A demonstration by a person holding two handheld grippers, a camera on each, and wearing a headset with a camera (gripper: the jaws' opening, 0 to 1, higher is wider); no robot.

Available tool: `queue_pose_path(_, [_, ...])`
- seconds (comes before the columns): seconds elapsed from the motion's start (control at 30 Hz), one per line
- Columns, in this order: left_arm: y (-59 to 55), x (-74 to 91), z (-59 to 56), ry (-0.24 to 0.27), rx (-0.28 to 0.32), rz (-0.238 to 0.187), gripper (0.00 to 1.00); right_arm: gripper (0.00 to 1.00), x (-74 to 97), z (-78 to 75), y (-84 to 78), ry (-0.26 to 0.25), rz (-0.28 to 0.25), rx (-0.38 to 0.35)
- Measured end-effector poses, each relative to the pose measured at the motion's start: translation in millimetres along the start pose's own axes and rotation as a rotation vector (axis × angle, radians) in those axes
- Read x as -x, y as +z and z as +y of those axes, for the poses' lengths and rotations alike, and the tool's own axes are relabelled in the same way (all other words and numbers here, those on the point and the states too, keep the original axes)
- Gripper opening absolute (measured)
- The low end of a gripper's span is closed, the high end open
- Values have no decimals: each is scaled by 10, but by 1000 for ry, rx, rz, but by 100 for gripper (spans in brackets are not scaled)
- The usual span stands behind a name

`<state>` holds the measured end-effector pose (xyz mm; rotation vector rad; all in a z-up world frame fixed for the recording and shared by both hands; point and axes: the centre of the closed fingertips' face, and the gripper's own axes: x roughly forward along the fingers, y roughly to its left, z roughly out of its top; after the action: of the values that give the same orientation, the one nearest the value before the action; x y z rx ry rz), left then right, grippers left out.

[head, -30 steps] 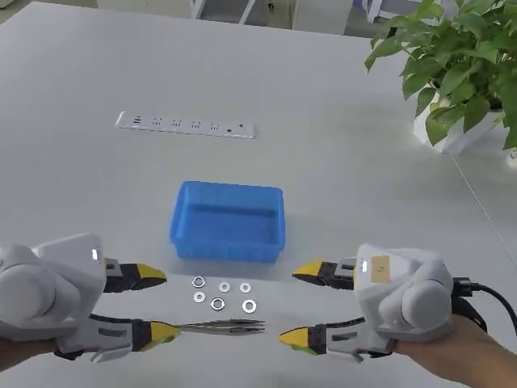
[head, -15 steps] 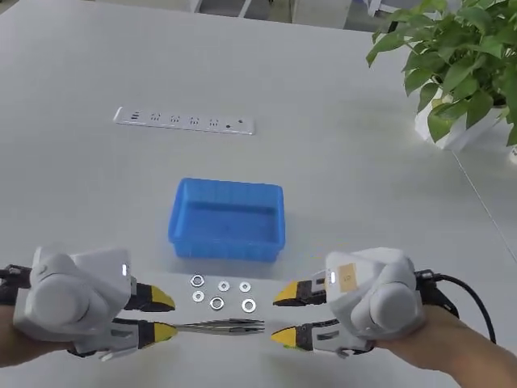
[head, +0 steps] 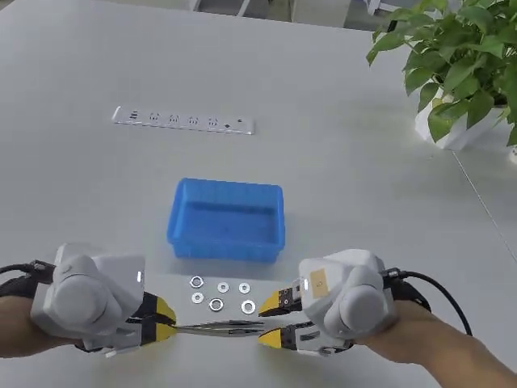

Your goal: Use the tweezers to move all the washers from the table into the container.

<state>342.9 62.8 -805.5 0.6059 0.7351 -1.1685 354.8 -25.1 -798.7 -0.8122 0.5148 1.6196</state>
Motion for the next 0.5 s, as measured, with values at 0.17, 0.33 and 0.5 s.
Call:
queue_pose_path(0.17, [-6,-22,-14,-12,-13,6,6,17,-37,11,4,11,2,0])
queue_pose_path(0.33, [1,-28,-33,-27,-16,2,6,17,-58,19,9,16,1,1])
queue_pose_path(0.5, [4,-27,-38,-31,-31,1,6,17,-83,33,26,25,4,4])
